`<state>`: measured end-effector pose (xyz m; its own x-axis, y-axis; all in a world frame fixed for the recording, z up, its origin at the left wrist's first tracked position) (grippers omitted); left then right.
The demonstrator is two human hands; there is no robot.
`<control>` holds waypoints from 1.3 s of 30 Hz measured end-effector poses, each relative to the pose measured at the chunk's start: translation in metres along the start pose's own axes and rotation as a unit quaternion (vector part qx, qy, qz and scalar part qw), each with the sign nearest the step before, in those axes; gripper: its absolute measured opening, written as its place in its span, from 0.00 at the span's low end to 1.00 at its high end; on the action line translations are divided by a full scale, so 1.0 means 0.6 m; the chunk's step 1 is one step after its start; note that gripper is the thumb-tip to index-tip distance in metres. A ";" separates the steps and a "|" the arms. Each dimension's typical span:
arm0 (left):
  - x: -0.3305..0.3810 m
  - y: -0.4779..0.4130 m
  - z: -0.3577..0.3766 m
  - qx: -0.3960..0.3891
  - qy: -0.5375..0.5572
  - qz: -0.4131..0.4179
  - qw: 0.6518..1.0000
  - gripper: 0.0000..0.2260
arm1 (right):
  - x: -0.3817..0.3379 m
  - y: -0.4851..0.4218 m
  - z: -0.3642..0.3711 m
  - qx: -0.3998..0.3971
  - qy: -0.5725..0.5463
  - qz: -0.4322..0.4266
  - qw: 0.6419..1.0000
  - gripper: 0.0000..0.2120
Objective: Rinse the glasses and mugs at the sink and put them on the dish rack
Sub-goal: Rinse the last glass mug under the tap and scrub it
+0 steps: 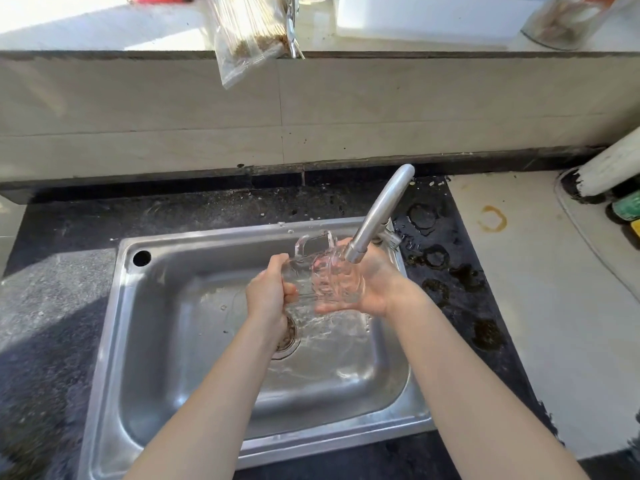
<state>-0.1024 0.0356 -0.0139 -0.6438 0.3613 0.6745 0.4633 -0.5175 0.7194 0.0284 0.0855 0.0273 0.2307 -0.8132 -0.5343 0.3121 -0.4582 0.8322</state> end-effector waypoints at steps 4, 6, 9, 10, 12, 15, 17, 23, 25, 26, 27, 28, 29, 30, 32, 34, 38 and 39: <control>0.015 0.000 0.010 -0.033 -0.074 0.105 0.991 0.11 | 0.010 0.016 -0.018 -0.053 0.038 0.027 0.998 0.24; 0.005 0.001 0.020 -0.036 -0.072 0.117 0.990 0.12 | 0.012 0.019 -0.019 -0.038 0.034 0.032 0.998 0.24; -0.018 0.002 0.037 -0.024 -0.026 0.036 0.999 0.12 | 0.019 0.011 -0.005 0.050 0.175 -0.030 0.983 0.19; -0.026 -0.002 0.042 -0.038 0.018 -0.025 0.999 0.15 | 0.023 0.009 -0.001 0.091 0.242 -0.061 0.964 0.16; -0.038 -0.010 0.047 -0.073 0.096 -0.118 0.986 0.19 | 0.036 0.012 0.002 0.149 0.347 -0.125 0.917 0.15; -0.045 -0.012 0.049 -0.081 0.185 -0.173 0.964 0.19 | 0.054 0.025 0.001 0.148 0.364 -0.201 0.897 0.17; -0.043 -0.005 0.051 -0.102 0.229 -0.169 0.953 0.20 | 0.064 0.028 -0.002 0.153 0.301 -0.195 0.921 0.20; -0.028 -0.001 0.049 -0.170 0.257 -0.156 0.938 0.15 | 0.073 0.027 -0.018 0.046 0.023 -0.036 0.998 0.22; -0.024 -0.008 0.037 -0.185 0.249 -0.175 0.934 0.13 | 0.071 0.028 -0.018 0.084 0.057 -0.060 0.993 0.28; -0.020 -0.009 0.030 -0.199 0.240 -0.183 0.932 0.12 | 0.070 0.030 -0.015 0.104 0.079 -0.076 0.988 0.30; -0.018 -0.013 0.024 -0.213 0.220 -0.187 0.933 0.12 | 0.068 0.034 -0.012 0.116 0.099 -0.092 0.984 0.32; -0.014 -0.013 0.020 -0.228 0.199 -0.198 0.932 0.12 | 0.066 0.037 -0.010 0.127 0.122 -0.105 0.979 0.34; -0.009 -0.015 0.015 -0.235 0.165 -0.194 0.938 0.12 | 0.063 0.042 -0.009 0.143 0.158 -0.113 0.970 0.34; -0.006 -0.018 0.014 -0.238 0.109 -0.179 0.948 0.13 | 0.060 0.048 -0.008 0.168 0.220 -0.120 0.953 0.34; -0.002 -0.014 0.018 -0.205 -0.037 -0.122 0.970 0.16 | 0.054 0.055 -0.007 0.224 0.389 -0.135 0.884 0.32; -0.006 -0.004 0.025 -0.151 -0.098 -0.080 0.980 0.19 | 0.054 0.059 -0.001 0.243 0.504 -0.160 0.813 0.30; -0.006 0.001 0.034 -0.071 -0.087 -0.048 0.993 0.20 | 0.064 0.063 0.004 0.267 0.632 -0.251 0.683 0.33; -0.004 -0.003 0.031 -0.079 -0.083 -0.078 0.990 0.23 | 0.065 0.064 0.002 0.274 0.642 -0.273 0.662 0.33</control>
<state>-0.0902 0.0502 -0.0135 -0.5845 0.5629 0.5843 0.2563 -0.5552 0.7913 0.0485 0.0358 0.0385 0.9242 0.3421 -0.1699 0.3726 -0.9054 0.2036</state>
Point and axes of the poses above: each hand's wrist, its own y-axis away from the middle knuckle, its own z-axis out of the palm, x = y × z, the point moved 1 cm from there along -y, towards the middle knuckle, and after that the axes turned 12 degrees about y, right-handed, at the moved point
